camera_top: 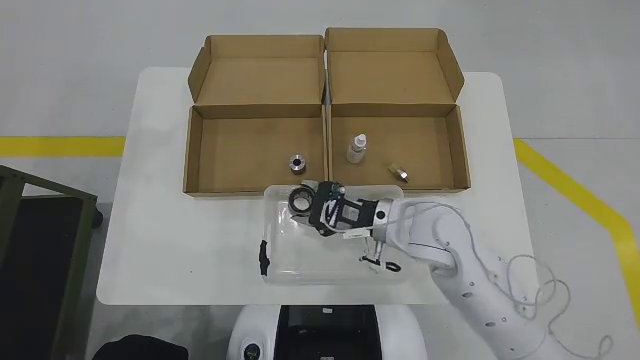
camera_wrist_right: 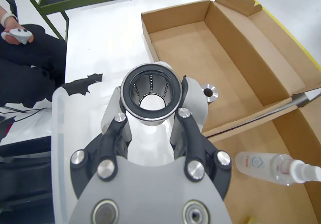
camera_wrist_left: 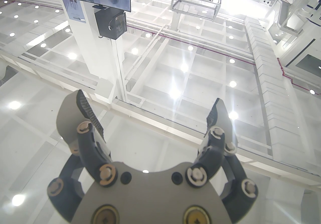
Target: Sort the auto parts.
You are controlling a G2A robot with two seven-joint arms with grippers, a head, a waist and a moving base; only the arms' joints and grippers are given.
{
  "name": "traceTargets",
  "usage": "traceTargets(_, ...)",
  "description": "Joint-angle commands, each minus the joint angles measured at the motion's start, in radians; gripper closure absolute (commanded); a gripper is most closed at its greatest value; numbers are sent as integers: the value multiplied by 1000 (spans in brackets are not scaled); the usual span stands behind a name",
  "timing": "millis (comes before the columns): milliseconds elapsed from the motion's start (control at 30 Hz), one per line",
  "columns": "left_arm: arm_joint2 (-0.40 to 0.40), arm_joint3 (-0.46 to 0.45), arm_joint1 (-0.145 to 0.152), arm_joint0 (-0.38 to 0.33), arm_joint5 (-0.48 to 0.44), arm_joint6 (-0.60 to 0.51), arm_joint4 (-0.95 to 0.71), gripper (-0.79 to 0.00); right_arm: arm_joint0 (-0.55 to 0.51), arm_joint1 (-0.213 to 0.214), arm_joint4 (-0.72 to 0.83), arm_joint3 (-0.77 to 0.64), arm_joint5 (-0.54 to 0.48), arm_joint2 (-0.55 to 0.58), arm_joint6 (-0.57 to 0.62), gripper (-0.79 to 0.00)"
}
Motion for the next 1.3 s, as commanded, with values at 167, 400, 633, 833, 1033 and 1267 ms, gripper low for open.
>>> traceTargets(167,0,0,0,0,0,0,0,-785,-18,6,138,-53,23,67,-44,0)
traceTargets(400,0,0,0,0,0,0,0,-785,-7,10,216,-105,28,113,-80,0)
traceTargets(633,0,0,0,0,0,0,0,-785,17,13,268,-181,35,161,-118,0)
traceTargets(833,0,0,0,0,0,0,0,-785,31,13,285,-194,41,171,-145,0)
traceTargets(1033,0,0,0,0,0,0,0,-785,40,12,299,-191,50,167,-168,0)
traceTargets(1267,0,0,0,0,0,0,0,-785,47,12,308,-197,55,170,-179,0)
